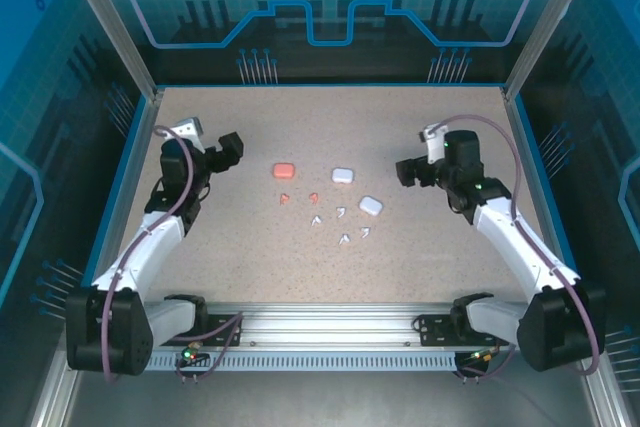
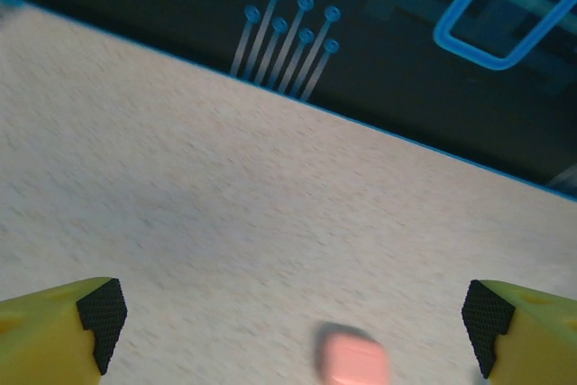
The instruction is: Insert the wireless bluetooth earbuds into the charging case
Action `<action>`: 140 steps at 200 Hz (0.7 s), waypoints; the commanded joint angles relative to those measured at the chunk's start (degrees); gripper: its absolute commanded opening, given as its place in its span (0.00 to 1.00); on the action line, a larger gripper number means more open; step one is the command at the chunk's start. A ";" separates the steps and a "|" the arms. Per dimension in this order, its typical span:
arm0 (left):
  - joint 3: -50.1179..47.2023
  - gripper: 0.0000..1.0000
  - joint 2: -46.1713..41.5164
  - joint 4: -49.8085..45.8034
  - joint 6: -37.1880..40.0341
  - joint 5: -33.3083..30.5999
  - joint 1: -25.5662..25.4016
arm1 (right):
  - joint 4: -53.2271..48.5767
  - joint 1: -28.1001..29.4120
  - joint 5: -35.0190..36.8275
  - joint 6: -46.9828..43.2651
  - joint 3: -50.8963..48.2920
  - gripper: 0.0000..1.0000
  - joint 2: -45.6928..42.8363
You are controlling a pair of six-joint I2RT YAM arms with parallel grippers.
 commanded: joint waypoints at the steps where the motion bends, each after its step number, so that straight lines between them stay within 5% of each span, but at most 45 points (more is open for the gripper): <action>1: -2.17 0.99 -1.83 -15.64 -13.21 11.11 -1.12 | -21.28 6.57 1.01 -3.69 6.05 1.00 4.50; 49: -10.12 0.99 -7.40 -13.19 -20.35 18.07 -2.94 | -30.92 15.18 2.73 -12.95 13.33 1.00 17.88; 140: -9.83 0.99 -9.73 -15.85 -18.03 15.64 -3.05 | -30.19 16.67 2.35 -23.08 21.52 0.93 34.74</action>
